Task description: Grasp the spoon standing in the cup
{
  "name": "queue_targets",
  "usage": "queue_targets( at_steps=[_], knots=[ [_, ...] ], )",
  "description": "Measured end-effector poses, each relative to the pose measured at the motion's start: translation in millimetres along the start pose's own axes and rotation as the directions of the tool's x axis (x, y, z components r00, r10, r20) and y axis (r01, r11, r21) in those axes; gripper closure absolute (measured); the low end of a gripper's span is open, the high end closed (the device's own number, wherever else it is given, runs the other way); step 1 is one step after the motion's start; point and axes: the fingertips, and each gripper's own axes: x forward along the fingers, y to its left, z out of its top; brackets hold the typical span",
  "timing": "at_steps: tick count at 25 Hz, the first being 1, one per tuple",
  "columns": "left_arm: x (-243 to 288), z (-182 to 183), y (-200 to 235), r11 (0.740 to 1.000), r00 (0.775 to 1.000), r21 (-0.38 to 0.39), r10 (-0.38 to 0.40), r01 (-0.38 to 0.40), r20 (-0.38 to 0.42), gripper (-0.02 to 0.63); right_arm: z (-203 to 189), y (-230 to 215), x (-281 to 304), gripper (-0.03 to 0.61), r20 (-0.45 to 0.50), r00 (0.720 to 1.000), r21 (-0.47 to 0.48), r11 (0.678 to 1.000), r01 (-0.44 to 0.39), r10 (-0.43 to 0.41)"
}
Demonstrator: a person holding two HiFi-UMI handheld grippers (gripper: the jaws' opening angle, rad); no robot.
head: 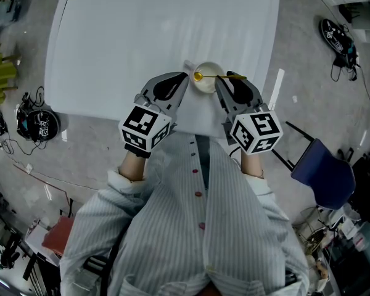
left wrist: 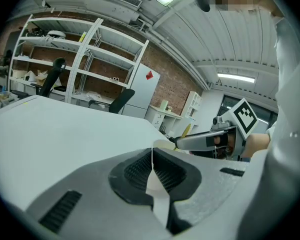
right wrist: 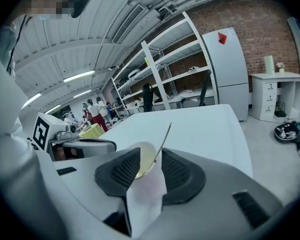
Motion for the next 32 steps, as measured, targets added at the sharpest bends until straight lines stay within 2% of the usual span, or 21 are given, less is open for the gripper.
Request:
queue_targets(
  at_steps=[15, 32],
  knots=[
    [-5.5, 2.4, -2.2, 1.000, 1.000, -0.001, 0.007, -0.007, 0.008, 0.600, 9.9, 2.6, -6.1, 0.540, 0.024, 1.000, -0.022, 1.000, 0.009, -0.008],
    [-16.7, 16.1, -2.1, 1.000, 0.999, 0.012, 0.022, -0.022, 0.037, 0.600, 22.0, 18.2, -6.2, 0.565, 0.034, 0.998, -0.015, 0.999, -0.044, 0.045]
  ],
)
